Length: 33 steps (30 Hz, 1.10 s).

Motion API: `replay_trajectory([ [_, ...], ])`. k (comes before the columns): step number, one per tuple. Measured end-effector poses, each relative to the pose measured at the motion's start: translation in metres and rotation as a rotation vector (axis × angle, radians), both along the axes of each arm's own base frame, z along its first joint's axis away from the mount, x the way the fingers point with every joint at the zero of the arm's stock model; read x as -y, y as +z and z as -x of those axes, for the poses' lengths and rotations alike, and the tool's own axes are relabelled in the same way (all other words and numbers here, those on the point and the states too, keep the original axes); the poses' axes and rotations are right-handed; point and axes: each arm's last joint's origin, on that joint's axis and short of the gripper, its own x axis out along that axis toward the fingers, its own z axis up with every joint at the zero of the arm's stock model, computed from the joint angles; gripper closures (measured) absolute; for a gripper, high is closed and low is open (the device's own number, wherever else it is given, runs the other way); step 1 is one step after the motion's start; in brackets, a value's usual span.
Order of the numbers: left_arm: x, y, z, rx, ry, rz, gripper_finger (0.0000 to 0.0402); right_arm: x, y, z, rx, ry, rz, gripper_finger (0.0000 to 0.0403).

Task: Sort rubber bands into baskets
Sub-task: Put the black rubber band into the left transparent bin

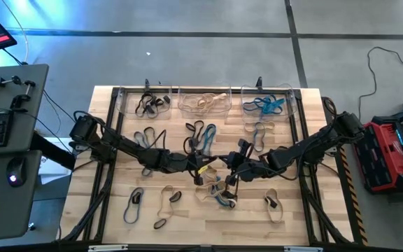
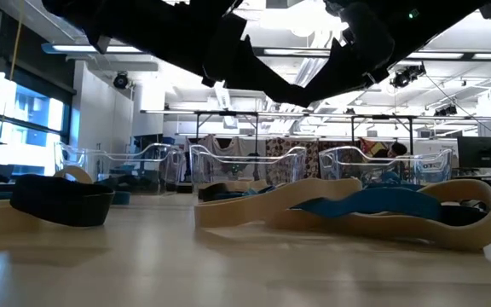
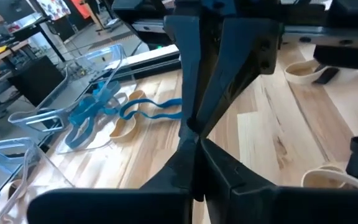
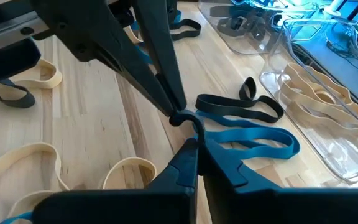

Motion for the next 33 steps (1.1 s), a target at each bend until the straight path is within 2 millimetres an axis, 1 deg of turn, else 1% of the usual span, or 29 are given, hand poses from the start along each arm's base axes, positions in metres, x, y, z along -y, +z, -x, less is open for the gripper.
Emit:
replay_trajectory([
  [2,0.000,0.000,0.000,-0.014,0.001,-0.012,0.0397,0.000,0.000,0.000,-0.005,0.007,0.012,0.0388],
  [5,-0.002,0.003,0.003,-0.033,0.029,-0.026,0.0398,0.000,0.000,0.000,-0.007,0.017,0.012,0.0354],
  [9,-0.007,0.016,0.012,-0.052,0.096,-0.045,0.0399,0.000,0.001,0.000,0.000,0.015,0.006,0.0293],
  [12,-0.017,0.029,0.022,-0.079,0.175,-0.043,0.0400,0.000,0.000,0.000,0.004,0.008,-0.004,0.0254],
  [14,-0.030,0.038,0.031,-0.106,0.247,-0.035,0.0400,0.000,0.000,0.000,0.004,0.008,-0.003,0.0238],
  [16,-0.043,0.048,0.042,-0.137,0.315,-0.021,0.0401,0.000,0.000,0.000,0.003,0.008,-0.003,0.0232],
  [20,-0.072,0.067,0.068,-0.176,0.442,0.033,0.0401,0.000,0.000,0.000,0.000,0.006,0.000,0.0231],
  [23,-0.094,0.077,0.088,-0.209,0.580,0.032,0.0401,0.000,0.000,0.000,-0.002,0.005,0.000,0.0231],
  [28,-0.132,0.086,0.117,-0.271,0.765,0.035,0.0401,0.001,0.000,0.000,-0.002,0.003,0.002,0.0231],
  [30,-0.149,0.087,0.125,-0.285,0.810,0.066,0.0401,0.001,0.000,0.000,-0.005,0.003,0.004,0.0231],
  [33,-0.175,0.087,0.134,-0.298,0.831,0.127,0.0401,0.001,0.000,0.000,-0.007,0.003,0.005,0.0231],
])
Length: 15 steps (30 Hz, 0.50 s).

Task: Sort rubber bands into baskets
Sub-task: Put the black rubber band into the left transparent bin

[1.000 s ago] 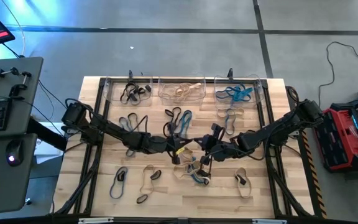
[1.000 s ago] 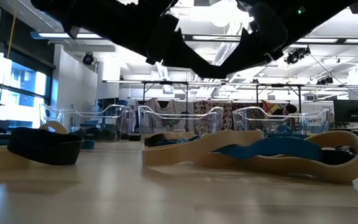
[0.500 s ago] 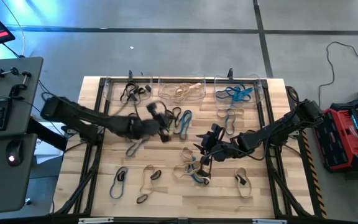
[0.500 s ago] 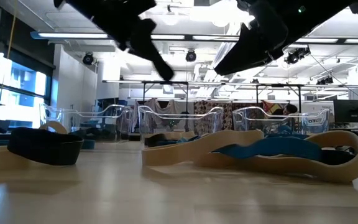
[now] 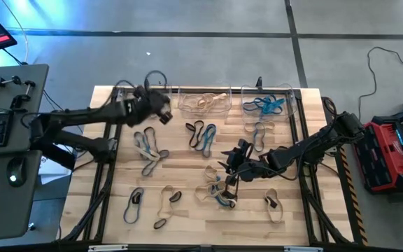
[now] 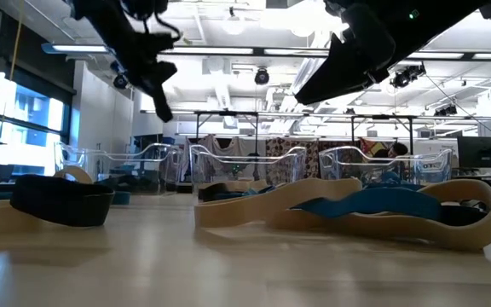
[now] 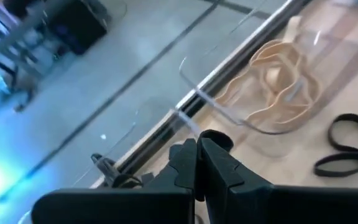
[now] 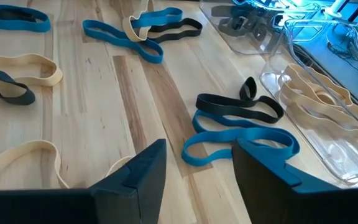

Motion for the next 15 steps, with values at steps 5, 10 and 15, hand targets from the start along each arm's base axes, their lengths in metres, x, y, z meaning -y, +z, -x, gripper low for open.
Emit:
replay_trajectory([
  [5,-0.039,-0.007,0.016,0.020,0.026,0.132,0.0401,0.000,0.000,0.000,-0.002,-0.001,-0.001,0.0231],
  [10,-0.070,-0.019,0.031,0.037,0.028,0.265,0.0401,0.000,0.000,0.000,-0.005,-0.001,0.000,0.0231],
  [15,-0.088,-0.037,0.037,0.024,0.007,0.387,0.0401,0.001,0.000,0.000,-0.008,-0.001,0.007,0.0231],
])
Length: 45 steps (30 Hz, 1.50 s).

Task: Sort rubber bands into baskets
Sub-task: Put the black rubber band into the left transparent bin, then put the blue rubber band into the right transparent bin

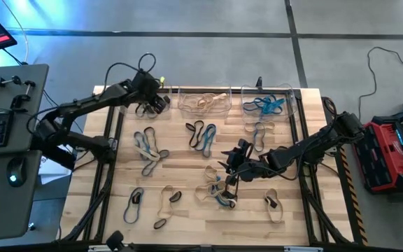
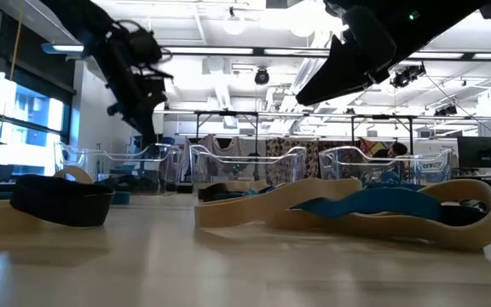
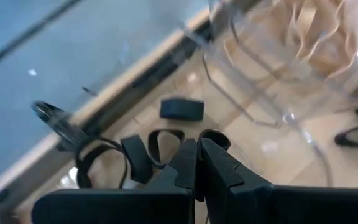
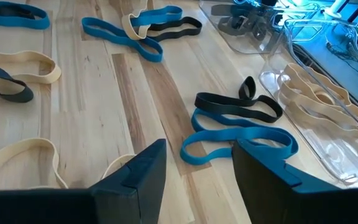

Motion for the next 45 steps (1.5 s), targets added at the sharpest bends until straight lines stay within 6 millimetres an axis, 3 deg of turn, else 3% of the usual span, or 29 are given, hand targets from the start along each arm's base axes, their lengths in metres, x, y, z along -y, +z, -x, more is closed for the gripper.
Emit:
replay_trajectory([
  [9,-0.017,-0.041,-0.009,-0.095,-0.087,0.138,0.0400,0.001,0.000,0.000,0.009,-0.014,-0.020,0.0231],
  [14,-0.018,-0.050,-0.012,-0.118,-0.094,0.164,0.0377,0.002,0.000,-0.001,0.005,-0.017,-0.020,0.0231],
  [35,0.006,-0.014,-0.015,-0.049,-0.191,0.047,0.0261,0.003,0.000,-0.002,0.004,-0.001,-0.046,0.0231],
  [40,0.008,-0.011,-0.013,-0.045,-0.184,0.045,0.0250,0.003,0.000,-0.002,0.009,-0.005,-0.069,0.0231],
  [45,0.020,-0.002,-0.016,0.011,-0.239,-0.030,0.0263,0.005,0.000,-0.002,0.009,-0.012,-0.069,0.0231],
])
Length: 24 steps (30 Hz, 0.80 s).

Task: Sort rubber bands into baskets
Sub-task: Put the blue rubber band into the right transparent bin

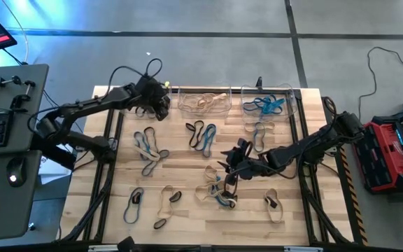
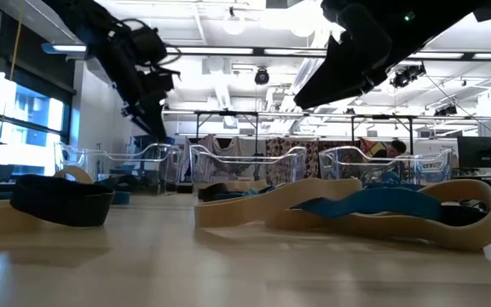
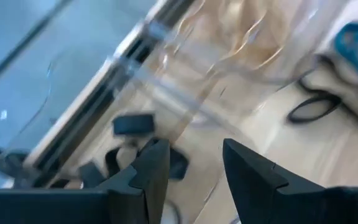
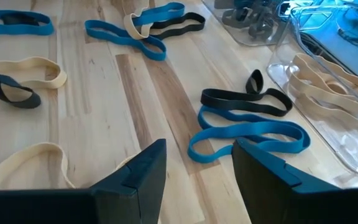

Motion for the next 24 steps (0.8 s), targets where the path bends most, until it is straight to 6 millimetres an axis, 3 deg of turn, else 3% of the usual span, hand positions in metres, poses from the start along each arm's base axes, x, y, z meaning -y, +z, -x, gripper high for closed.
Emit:
replay_trajectory([
  [13,0.080,-0.011,0.018,0.376,-0.177,-0.138,0.0298,0.017,0.005,-0.010,0.046,0.018,-0.043,0.0231],
  [24,0.140,-0.006,0.022,0.413,-0.480,-0.085,0.0298,0.031,0.009,-0.017,0.081,0.042,-0.043,0.0231],
])
